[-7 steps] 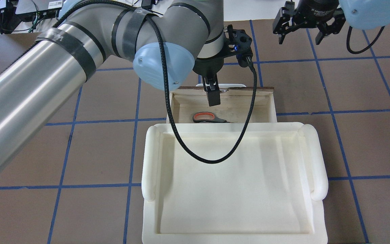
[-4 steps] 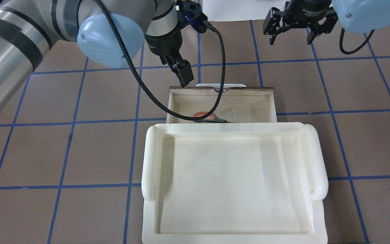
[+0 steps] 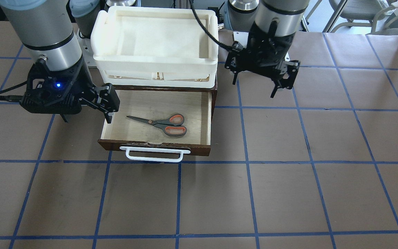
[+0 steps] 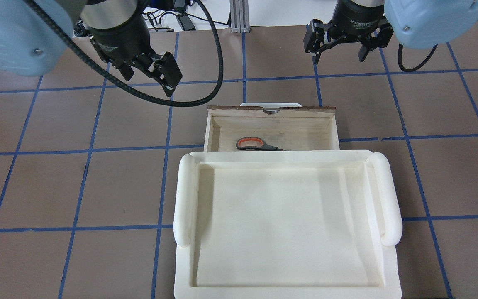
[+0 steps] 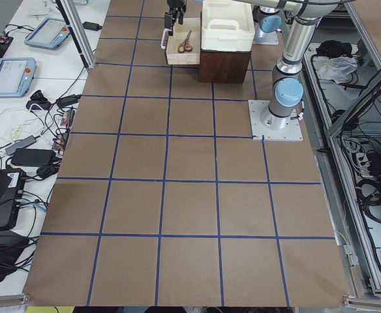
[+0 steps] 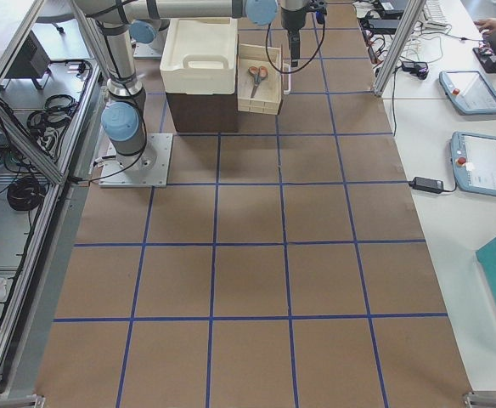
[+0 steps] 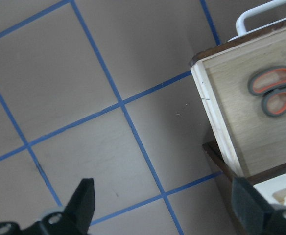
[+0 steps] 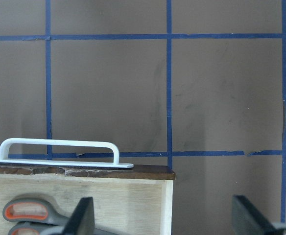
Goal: Place scissors in drawer with both arms
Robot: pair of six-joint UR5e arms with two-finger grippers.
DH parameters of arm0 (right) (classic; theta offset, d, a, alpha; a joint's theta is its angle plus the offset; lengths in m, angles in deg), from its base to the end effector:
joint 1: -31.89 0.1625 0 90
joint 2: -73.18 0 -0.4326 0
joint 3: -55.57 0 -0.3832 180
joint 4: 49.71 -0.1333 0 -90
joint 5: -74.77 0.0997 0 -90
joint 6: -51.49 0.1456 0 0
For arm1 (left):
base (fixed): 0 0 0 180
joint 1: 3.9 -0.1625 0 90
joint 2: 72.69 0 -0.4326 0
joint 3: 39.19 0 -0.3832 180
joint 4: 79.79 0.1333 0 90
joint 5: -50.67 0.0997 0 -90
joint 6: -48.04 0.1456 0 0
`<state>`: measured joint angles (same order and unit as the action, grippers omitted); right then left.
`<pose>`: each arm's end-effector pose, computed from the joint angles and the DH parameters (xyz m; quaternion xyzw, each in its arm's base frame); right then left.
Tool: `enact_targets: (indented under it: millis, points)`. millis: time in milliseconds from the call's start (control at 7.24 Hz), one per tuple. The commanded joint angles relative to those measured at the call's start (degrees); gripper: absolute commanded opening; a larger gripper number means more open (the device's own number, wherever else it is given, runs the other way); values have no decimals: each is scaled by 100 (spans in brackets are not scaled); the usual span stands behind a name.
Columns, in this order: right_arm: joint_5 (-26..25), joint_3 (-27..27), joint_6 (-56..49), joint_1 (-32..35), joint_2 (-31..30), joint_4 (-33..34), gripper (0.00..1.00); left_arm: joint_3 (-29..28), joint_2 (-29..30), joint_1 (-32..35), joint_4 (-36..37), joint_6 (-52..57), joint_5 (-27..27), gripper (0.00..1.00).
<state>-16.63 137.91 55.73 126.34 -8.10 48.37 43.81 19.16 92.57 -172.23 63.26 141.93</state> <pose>0.1732 -0.5537 0.4507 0.0011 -0.9980 0.0620 0.0075 -0.1858 -0.4842 0.4886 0.1878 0.9819 -0.0227 0.0128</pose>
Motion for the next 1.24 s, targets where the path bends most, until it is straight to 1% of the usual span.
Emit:
enact_targets:
  millis: [0,138,276,414,553,691,1105]
  points:
    - [-9,18,-3,3,-10,-79,100,730,-744,-401,75,-255,206,85]
    - [-9,36,-3,3,-19,-96,100,1074,-851,-419,982,-239,234,88]
    - [-9,62,-3,3,-19,-97,100,1104,-870,-480,1217,-308,243,100]
    - [-18,79,-11,3,-19,-97,100,1026,-870,-567,1176,-762,199,100]
    - [-9,80,-12,3,-19,-88,100,772,-722,-534,853,-1314,190,100]
    - [-26,88,-12,3,-19,-97,100,500,-712,-568,311,-1468,181,100]
    - [-61,88,-3,3,-19,-88,100,392,-799,-551,-500,-1680,33,100]
